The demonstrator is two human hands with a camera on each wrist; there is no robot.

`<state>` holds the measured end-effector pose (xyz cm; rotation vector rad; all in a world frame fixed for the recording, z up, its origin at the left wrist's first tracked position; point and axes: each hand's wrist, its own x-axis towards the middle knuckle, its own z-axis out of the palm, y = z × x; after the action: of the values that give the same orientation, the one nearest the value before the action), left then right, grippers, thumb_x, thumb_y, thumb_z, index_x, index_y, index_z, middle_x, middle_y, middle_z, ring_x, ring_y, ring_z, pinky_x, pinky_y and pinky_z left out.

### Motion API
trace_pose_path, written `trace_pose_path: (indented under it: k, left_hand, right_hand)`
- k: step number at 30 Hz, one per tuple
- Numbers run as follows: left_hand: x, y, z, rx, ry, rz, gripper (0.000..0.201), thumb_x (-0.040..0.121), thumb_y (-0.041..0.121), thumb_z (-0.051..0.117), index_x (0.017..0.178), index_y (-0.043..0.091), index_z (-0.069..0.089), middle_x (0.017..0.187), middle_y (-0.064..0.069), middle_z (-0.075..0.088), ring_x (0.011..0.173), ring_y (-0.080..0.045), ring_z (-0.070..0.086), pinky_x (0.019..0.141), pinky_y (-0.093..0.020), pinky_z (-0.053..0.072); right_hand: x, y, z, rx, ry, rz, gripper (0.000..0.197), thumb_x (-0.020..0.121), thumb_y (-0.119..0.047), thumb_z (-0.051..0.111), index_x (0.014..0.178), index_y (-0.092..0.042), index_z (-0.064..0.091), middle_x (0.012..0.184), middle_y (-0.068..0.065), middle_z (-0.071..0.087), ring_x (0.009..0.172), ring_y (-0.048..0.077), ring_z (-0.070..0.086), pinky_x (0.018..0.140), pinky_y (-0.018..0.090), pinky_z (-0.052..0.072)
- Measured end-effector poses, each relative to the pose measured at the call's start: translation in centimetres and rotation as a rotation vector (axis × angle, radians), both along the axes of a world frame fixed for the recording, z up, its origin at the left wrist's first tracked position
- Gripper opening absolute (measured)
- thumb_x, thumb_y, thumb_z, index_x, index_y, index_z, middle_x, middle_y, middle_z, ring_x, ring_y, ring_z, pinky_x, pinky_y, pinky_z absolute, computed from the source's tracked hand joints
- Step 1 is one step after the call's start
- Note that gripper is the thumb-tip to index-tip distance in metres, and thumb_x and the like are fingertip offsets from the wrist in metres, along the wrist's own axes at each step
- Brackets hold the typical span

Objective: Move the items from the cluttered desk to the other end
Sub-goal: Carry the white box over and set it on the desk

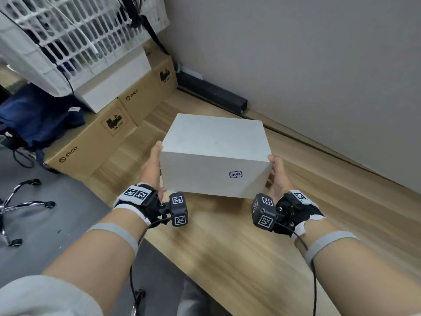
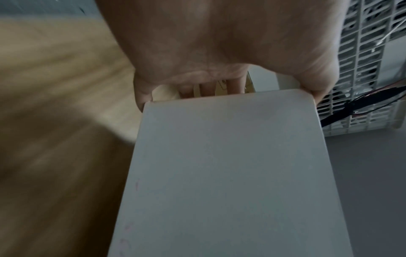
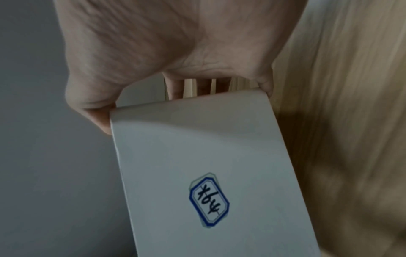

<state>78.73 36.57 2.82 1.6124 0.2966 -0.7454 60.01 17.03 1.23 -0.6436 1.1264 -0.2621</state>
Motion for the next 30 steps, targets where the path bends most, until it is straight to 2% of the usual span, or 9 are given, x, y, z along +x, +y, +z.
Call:
trace_pose_path:
  k: [4,8,11,13,16,19,23,26,30]
  left_hand:
    - [4.9,-1.0,-1.6,-0.06,-0.018,0.037,0.048,0.078,0.073,0.062,0.107,0.035,0.069,0.105,0.011,0.072,0.098,-0.008,0.065,0.084,-0.037,0.052]
    - [9.6,-2.1,-3.8,-0.166,0.021,0.062,0.054,0.067,0.068,0.077,0.106,0.032,0.071,0.106,0.005,0.077,0.102,-0.018,0.072,0.094,-0.042,0.056]
    - [12.4,-3.1,-5.2,-0.137,0.036,0.07,0.077,0.058,0.072,0.079,0.121,0.032,0.065,0.123,0.005,0.07,0.114,-0.021,0.066,0.101,-0.045,0.051]
    - [14.0,-3.8,-6.0,-0.091,0.039,0.063,0.092,0.06,0.07,0.08,0.138,0.031,0.052,0.135,0.003,0.06,0.118,-0.023,0.06,0.094,-0.047,0.055]
    - [15.9,-4.8,-6.7,-0.159,0.102,0.037,0.095,0.074,0.052,0.081,0.152,0.038,0.029,0.151,-0.008,0.042,0.115,-0.031,0.06,0.085,-0.046,0.06]
    - [16.9,-5.7,-7.1,-0.269,0.173,0.02,0.08,0.094,0.035,0.066,0.155,0.043,0.015,0.155,-0.021,0.033,0.1,-0.032,0.064,0.097,-0.05,0.055]
    - [19.1,-6.1,-8.4,-0.39,0.213,0.044,0.065,0.095,0.026,0.063,0.15,0.043,0.032,0.151,-0.013,0.041,0.114,-0.041,0.062,0.088,-0.055,0.058]
    - [20.1,-6.5,-8.5,-0.454,0.216,0.037,0.06,0.096,0.027,0.062,0.149,0.038,0.037,0.15,-0.011,0.044,0.114,-0.039,0.065,0.091,-0.057,0.056]
    - [20.7,-7.2,-8.4,-0.507,0.194,-0.026,0.055,0.098,0.028,0.058,0.149,0.036,0.04,0.15,-0.005,0.049,0.119,-0.03,0.064,0.098,-0.054,0.052]
  right_hand:
    - [5.1,0.2,0.0,-0.032,0.041,-0.081,0.05,0.084,-0.052,0.061,0.124,-0.023,0.057,0.112,0.002,0.062,0.088,0.018,0.057,0.048,0.026,0.051]
    - [10.1,0.7,0.2,-0.01,0.041,-0.13,0.025,0.091,-0.048,0.055,0.089,-0.024,0.057,0.079,-0.001,0.062,0.071,0.016,0.055,0.059,0.028,0.046]
    - [13.9,0.8,-0.5,0.002,0.003,-0.181,0.026,0.093,-0.049,0.051,0.083,-0.025,0.057,0.056,-0.004,0.068,0.068,0.016,0.056,0.065,0.03,0.047]
    - [15.9,0.9,-1.3,0.002,-0.026,-0.195,0.028,0.092,-0.051,0.052,0.082,-0.026,0.059,0.051,-0.008,0.068,0.07,0.016,0.059,0.076,0.034,0.049]
    - [18.3,0.8,-2.9,0.012,-0.061,-0.189,0.03,0.087,-0.055,0.057,0.09,-0.026,0.064,0.06,-0.006,0.073,0.079,0.021,0.066,0.092,0.044,0.051]
    - [20.3,0.4,-4.5,-0.047,-0.045,-0.174,0.038,0.083,-0.055,0.061,0.107,-0.027,0.065,0.072,-0.012,0.076,0.093,0.022,0.068,0.096,0.048,0.051]
    - [22.8,-0.1,-5.8,-0.1,-0.051,-0.156,0.057,0.074,-0.06,0.066,0.124,-0.032,0.061,0.115,-0.009,0.071,0.11,0.023,0.066,0.099,0.054,0.048]
    - [24.3,0.0,-6.3,-0.108,-0.076,-0.151,0.065,0.069,-0.06,0.069,0.126,-0.032,0.059,0.125,-0.006,0.066,0.117,0.023,0.062,0.102,0.051,0.043]
    - [26.2,-0.3,-6.5,-0.097,-0.145,-0.129,0.053,0.083,-0.046,0.068,0.13,-0.026,0.057,0.134,0.003,0.057,0.123,0.023,0.055,0.105,0.048,0.043]
